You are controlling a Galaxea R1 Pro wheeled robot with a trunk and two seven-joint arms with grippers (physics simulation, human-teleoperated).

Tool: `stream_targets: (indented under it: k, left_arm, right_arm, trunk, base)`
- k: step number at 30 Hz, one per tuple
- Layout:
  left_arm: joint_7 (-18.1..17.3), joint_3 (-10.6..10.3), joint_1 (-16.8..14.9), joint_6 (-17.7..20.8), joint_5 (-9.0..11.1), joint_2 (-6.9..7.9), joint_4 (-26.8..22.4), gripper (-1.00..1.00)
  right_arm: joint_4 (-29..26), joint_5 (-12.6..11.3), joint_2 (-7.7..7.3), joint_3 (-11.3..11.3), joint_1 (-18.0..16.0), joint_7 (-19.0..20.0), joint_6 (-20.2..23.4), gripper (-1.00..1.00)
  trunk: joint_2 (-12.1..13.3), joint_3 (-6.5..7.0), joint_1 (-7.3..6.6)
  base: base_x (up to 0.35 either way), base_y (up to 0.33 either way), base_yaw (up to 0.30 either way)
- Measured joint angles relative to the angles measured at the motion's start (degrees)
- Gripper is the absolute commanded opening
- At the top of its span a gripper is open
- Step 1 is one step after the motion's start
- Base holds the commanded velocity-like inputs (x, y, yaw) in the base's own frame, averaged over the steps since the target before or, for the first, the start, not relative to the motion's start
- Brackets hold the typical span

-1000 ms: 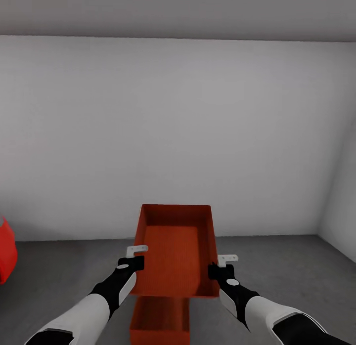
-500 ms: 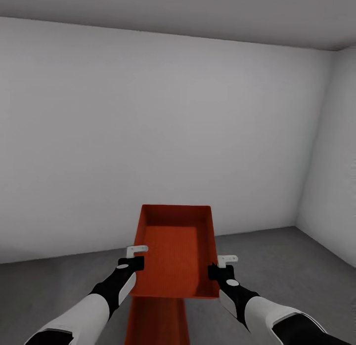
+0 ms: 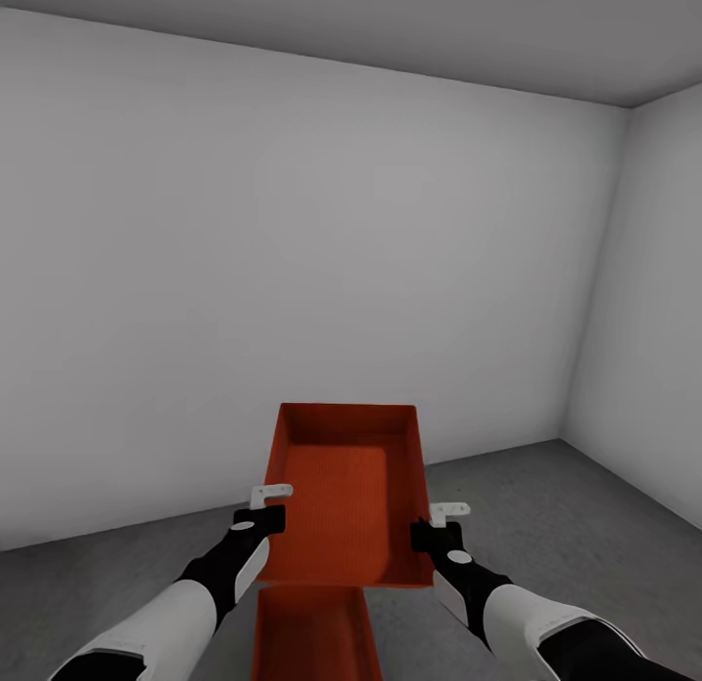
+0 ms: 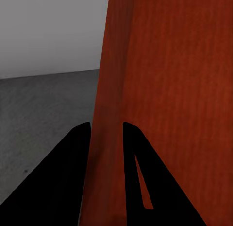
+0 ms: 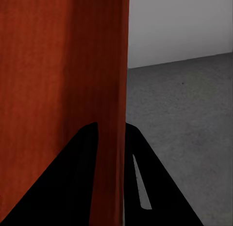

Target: Move the two storage containers from the living room to the garage. In the garage, place one container on the floor and stack the other container on top of it (either order is fine).

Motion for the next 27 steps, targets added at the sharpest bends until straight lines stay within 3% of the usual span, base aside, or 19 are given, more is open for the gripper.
stream_targets:
  k: [12, 27]
  left_arm:
    - [-0.17, -0.07, 0.0, 0.02, 0.11, 0.15, 0.03, -1.0]
    - [-0.18, -0.02, 0.02, -0.06, 0.14, 0.15, 0.04, -1.0]
  right_arm:
    - [0.05, -0.06, 0.14, 0.08, 0.0, -0.17, 0.03, -1.0]
    - [-0.03, -0.06, 0.13, 0.17, 0.0, -0.19, 0.07, -1.0]
  trunk:
    - [0.0, -0.05, 0.01]
    - [0.0, -1.3, 0.01]
  base:
    - [0.0, 0.0, 0.0]
    - [0.0, 0.0, 0.0]
